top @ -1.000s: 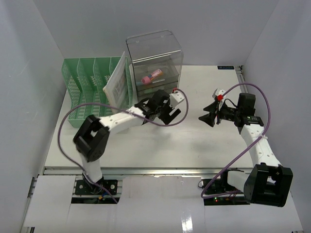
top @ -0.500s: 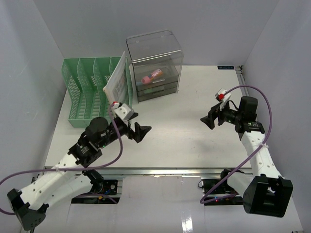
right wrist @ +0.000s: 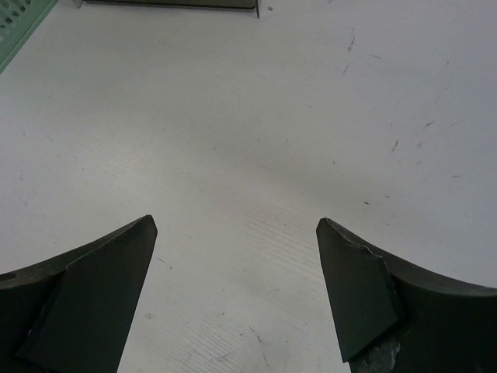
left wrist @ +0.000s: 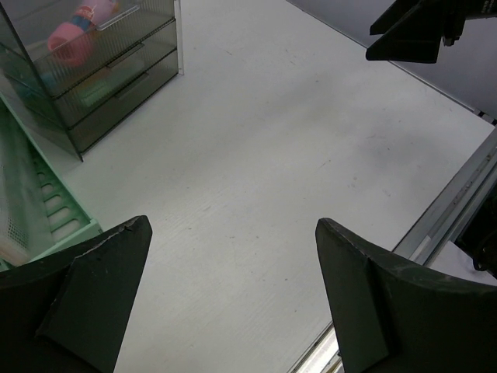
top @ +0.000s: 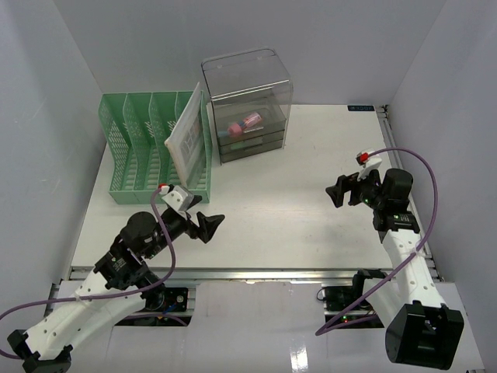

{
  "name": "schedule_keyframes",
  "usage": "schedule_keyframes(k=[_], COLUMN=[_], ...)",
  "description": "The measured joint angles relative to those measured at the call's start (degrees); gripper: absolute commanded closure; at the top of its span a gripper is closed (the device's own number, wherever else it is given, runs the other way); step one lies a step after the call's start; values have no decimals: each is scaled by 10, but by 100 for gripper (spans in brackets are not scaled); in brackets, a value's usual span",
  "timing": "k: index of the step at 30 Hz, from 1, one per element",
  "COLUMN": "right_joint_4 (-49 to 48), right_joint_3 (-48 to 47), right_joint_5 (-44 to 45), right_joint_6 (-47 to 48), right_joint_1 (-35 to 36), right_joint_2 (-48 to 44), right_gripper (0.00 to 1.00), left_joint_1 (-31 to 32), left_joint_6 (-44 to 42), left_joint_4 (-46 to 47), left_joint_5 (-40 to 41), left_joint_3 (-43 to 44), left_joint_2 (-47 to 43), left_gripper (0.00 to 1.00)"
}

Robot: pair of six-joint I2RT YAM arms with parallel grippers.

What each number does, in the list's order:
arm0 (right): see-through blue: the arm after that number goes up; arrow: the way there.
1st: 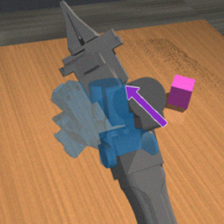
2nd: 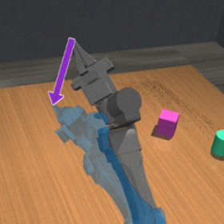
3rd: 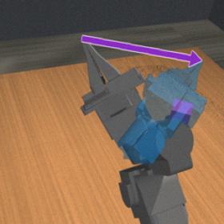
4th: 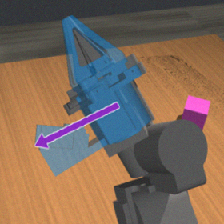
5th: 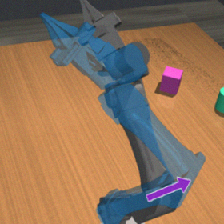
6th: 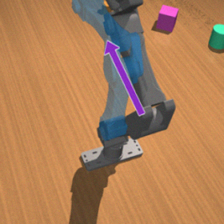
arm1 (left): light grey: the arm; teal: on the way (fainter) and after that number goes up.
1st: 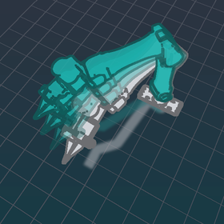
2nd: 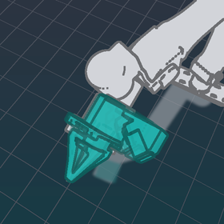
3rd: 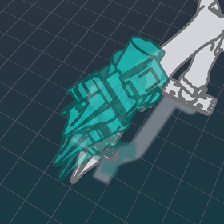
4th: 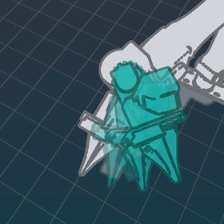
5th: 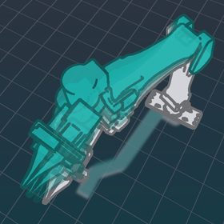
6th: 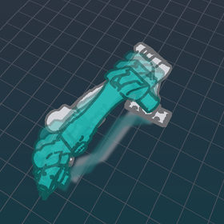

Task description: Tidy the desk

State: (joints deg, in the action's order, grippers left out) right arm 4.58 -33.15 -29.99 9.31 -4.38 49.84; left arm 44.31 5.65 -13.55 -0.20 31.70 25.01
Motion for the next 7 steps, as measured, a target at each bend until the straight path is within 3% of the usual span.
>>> schedule_keyframes(k=[7], right_joint_4=[-1], right_joint_3=[1], right_joint_5=[-1], right_joint_6=[-4], right_joint_1=[-2], right_joint_2=[-5], right_gripper=[10], left_joint_1=[0], left_joint_6=[0], left_joint_4=[-2], left_joint_5=[3], left_joint_3=[0], left_joint_2=[0], left_gripper=[2])
